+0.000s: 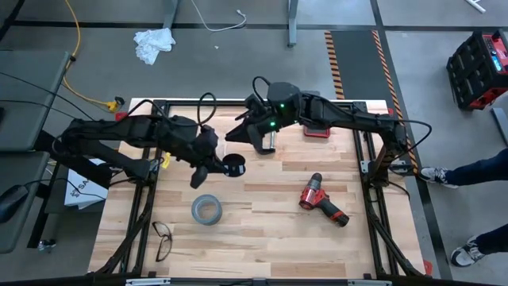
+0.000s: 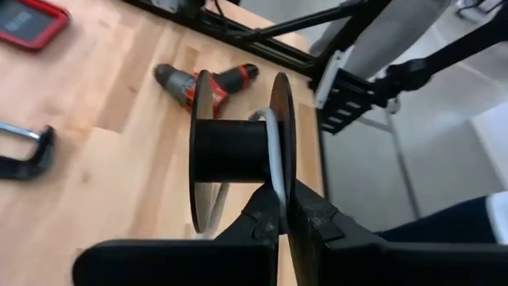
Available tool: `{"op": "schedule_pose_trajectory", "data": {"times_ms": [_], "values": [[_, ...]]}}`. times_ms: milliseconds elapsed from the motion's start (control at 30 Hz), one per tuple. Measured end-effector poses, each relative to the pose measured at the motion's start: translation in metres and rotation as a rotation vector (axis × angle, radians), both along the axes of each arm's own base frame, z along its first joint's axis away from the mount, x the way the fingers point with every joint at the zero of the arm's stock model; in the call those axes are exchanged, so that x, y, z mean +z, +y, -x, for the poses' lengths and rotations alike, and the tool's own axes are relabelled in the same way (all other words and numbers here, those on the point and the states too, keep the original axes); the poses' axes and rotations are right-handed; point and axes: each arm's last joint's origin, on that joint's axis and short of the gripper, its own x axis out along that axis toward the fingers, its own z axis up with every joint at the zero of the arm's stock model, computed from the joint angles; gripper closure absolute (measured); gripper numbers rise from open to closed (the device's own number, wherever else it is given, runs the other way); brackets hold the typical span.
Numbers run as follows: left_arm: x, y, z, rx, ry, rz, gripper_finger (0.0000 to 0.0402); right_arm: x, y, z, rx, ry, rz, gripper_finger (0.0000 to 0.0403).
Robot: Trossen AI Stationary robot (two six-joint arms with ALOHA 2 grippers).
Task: Coil cords
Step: Coil the white wire
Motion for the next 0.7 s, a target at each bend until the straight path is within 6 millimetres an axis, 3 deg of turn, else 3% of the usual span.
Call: {"op": "schedule_pose_trajectory", "data": {"times_ms": [167, 333, 567, 700], "values": [[0.000, 0.002, 0.000, 0.018, -0.016, -0.074, 0.0401, -0.008, -0.002, 0.002, -0.025, 0.093, -0.029, 0.0290], [0.004, 0.001, 0.006, -0.027, -0.030, -0.038, 0.0401, -0.013, -0.011, 0.007, -0.073, 0.129, 0.163, 0.0290], [0.021, 0.000, 0.032, 0.026, -0.103, -0.046, 0.0401, 0.005, -0.040, 0.030, -0.078, 0.065, 0.273, 0.0290], [0.031, 0.006, 0.055, 0.159, -0.158, -0.128, 0.0401, 0.024, -0.042, 0.053, -0.024, 0.021, 0.320, 0.0290]]}}
